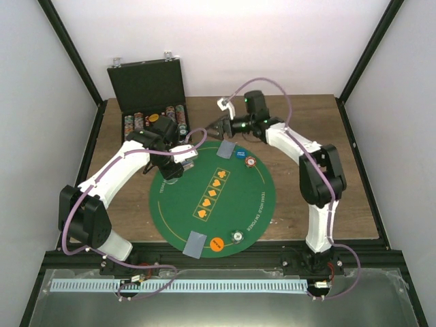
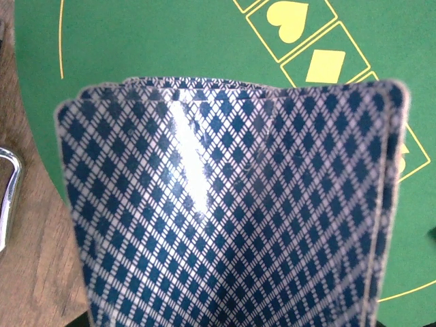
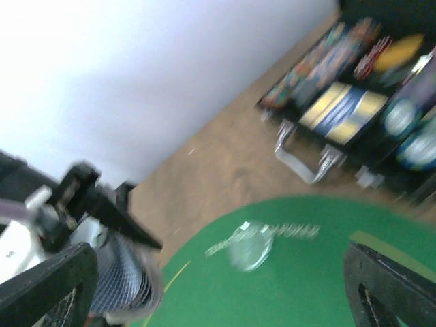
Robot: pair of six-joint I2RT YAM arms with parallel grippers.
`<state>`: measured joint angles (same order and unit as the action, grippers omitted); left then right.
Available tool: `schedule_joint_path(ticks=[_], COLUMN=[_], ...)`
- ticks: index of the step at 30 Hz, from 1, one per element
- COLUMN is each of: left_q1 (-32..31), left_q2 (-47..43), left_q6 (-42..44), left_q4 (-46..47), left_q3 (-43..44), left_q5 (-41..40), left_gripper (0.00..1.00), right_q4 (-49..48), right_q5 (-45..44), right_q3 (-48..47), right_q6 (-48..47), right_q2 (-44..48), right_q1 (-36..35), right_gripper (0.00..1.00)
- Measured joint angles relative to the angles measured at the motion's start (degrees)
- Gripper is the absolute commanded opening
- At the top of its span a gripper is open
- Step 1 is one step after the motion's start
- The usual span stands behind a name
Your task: Distribute texas hold em gaming equipment
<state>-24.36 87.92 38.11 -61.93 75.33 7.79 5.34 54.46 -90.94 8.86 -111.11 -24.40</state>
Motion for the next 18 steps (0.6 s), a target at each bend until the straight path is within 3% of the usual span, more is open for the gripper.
schedule_joint_path(ticks=[8, 18], left_q1=[0.0, 0.04], left_q2=[0.0, 0.0], left_q6=[0.0, 0.02], left_q4=[-0.15, -1.07], left_q3=[0.11, 0.42], left_q5=[0.09, 0.07], left_gripper=[0.4, 0.4], right_q4=[-1.53, -10.64], right_q5=[16.22, 21.88], right_q3=[4.85, 4.42], right_q6=[9.77, 19.21], right_q2=[-7.32, -10.91], right_q1=[-3.32, -6.25], right_gripper=[0.91, 0.77])
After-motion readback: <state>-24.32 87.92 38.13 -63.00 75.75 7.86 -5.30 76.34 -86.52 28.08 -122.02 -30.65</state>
